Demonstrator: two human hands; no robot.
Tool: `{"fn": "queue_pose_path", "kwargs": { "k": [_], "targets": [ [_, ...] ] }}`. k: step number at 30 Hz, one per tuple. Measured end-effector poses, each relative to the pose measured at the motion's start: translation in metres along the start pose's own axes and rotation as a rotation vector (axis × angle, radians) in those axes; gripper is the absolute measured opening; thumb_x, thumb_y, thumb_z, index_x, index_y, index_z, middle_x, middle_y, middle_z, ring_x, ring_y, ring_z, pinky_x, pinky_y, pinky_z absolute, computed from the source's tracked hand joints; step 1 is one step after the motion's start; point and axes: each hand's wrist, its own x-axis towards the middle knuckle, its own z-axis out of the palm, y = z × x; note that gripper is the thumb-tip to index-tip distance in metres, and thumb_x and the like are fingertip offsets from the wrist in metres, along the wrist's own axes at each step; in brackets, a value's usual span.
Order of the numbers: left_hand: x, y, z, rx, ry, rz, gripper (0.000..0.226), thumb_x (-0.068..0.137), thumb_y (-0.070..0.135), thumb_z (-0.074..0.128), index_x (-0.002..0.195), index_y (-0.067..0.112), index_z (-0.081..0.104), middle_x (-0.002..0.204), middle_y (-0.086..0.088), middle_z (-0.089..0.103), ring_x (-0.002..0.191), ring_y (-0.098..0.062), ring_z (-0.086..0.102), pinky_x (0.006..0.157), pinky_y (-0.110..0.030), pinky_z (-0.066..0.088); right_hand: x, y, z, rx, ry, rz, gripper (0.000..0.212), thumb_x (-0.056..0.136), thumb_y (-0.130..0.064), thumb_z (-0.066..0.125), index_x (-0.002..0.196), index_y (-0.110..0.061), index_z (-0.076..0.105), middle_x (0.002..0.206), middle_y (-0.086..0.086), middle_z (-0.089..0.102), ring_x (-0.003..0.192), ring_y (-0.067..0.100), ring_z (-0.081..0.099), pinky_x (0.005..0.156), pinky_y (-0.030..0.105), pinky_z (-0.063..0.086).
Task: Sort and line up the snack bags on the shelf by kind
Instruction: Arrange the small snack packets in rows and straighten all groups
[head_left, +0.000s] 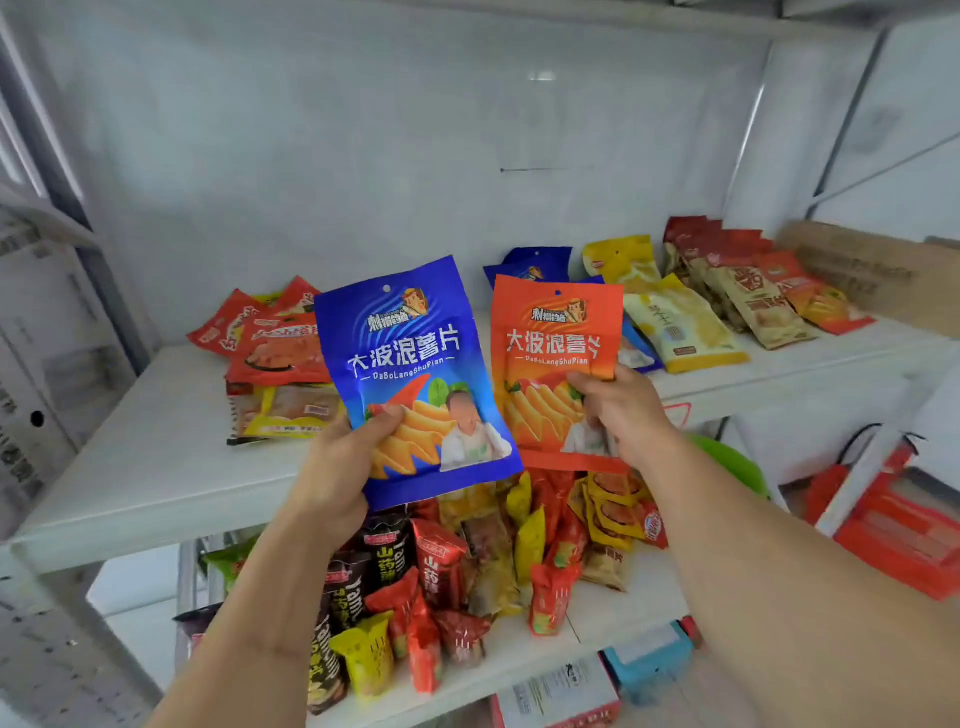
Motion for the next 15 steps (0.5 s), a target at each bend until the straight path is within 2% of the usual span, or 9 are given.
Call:
{"fn": "queue_pose_path", "kwargs": {
  "k": [2, 4, 6, 15],
  "targets": [
    [-0.002, -0.01, 0.016, 0.008, -0.075, -0.016, 0.011, 0.096, 0.011, 0.062, 0.105, 0.011, 0.07, 0.09, -0.008, 0.077, 0.079, -0.023, 0.073, 0.081, -0.039, 0.058, -0.002, 0.004, -0.022, -0.015, 0.058, 0.003, 0.007, 0.087, -0.013, 0.073, 0.089, -0.012, 0.067, 0.063, 0.005, 0.054, 0.049, 0.016, 0.044, 0.041, 0.023, 0.035],
    [-0.004, -0.02, 0.035, 0.025, -0.101, -0.018, 0.008, 0.095, 0.008, 0.062, 0.099, 0.011, 0.069, 0.082, -0.005, 0.076, 0.069, -0.017, 0.073, 0.065, -0.029, 0.059, -0.004, 0.007, -0.045, -0.023, 0.106, 0.005, 0.007, 0.086, -0.015, 0.074, 0.089, -0.013, 0.068, 0.068, 0.006, 0.057, 0.055, 0.018, 0.046, 0.044, 0.027, 0.036],
    [-0.006, -0.028, 0.058, 0.036, -0.121, -0.022, 0.007, 0.094, 0.007, 0.062, 0.098, 0.01, 0.067, 0.076, -0.004, 0.076, 0.062, -0.014, 0.072, 0.055, -0.024, 0.056, -0.001, 0.009, -0.07, -0.013, 0.143, 0.009, 0.008, 0.086, -0.015, 0.074, 0.089, -0.013, 0.067, 0.067, 0.005, 0.055, 0.053, 0.017, 0.044, 0.042, 0.025, 0.035],
    [0.001, -0.063, 0.179, -0.019, -0.204, -0.042, 0.011, 0.093, 0.012, 0.065, 0.103, 0.013, 0.068, 0.078, 0.002, 0.076, 0.066, -0.012, 0.072, 0.056, -0.024, 0.056, 0.044, 0.022, -0.193, 0.015, 0.19, 0.006, 0.008, 0.087, -0.013, 0.074, 0.086, -0.014, 0.066, 0.069, 0.007, 0.055, 0.055, 0.018, 0.044, 0.044, 0.028, 0.036]
  ]
}}
